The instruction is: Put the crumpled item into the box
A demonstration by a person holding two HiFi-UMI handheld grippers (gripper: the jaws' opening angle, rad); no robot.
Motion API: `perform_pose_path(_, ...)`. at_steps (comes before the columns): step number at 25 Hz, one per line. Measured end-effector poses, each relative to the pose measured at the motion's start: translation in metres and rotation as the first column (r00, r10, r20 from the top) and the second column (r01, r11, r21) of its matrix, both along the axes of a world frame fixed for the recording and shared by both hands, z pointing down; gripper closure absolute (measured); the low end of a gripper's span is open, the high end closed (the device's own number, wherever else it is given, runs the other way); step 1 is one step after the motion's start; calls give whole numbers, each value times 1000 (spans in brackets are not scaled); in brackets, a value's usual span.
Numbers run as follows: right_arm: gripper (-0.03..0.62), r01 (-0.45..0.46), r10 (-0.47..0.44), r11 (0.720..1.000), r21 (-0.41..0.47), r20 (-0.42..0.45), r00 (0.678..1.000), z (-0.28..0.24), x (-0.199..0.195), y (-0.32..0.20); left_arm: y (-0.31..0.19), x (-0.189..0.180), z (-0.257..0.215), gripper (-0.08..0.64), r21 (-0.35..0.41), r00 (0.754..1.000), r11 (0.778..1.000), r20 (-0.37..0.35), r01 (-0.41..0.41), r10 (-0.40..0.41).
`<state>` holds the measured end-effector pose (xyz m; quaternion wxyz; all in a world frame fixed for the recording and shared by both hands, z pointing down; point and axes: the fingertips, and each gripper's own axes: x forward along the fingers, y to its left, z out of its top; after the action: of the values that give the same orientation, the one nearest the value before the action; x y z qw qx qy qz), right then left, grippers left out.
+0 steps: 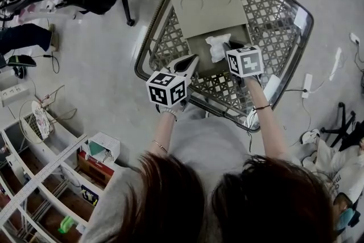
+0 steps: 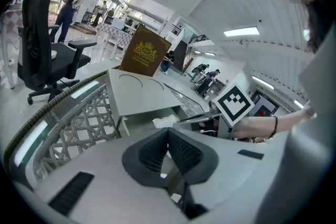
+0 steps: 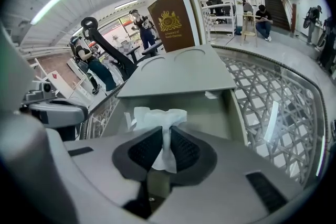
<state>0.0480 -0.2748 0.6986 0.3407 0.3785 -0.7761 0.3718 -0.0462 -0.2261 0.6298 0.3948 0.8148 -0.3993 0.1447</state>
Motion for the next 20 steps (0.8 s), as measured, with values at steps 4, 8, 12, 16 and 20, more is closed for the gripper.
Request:
perform_pose_path(4, 528, -20, 20, 1000, 2, -12, 1000, -1, 1, -1, 1, 0, -1, 543, -2, 1000, 1000, -4, -3, 3)
perform_pose_path(8, 485, -35, 36, 999, 2, -14, 999, 0, 1, -2, 0, -1, -2, 543, 2, 1000, 1000, -5, -3, 3)
perform_pose_path(12, 469, -58, 59, 998, 22, -9, 998, -5, 3, -5, -1, -2, -4, 543, 10, 1000, 1000, -5, -7, 7)
perform_pose_path(16, 468, -68, 68, 997, 47, -8, 998, -14, 5, -6, -3, -3, -10, 543, 27, 1000, 1000, -8, -7, 7)
perform_pose_path(20, 476, -71, 71, 995, 77, 2, 998, -23, 3, -7, -4, -4, -16, 543, 41, 1000, 999, -9, -6, 6)
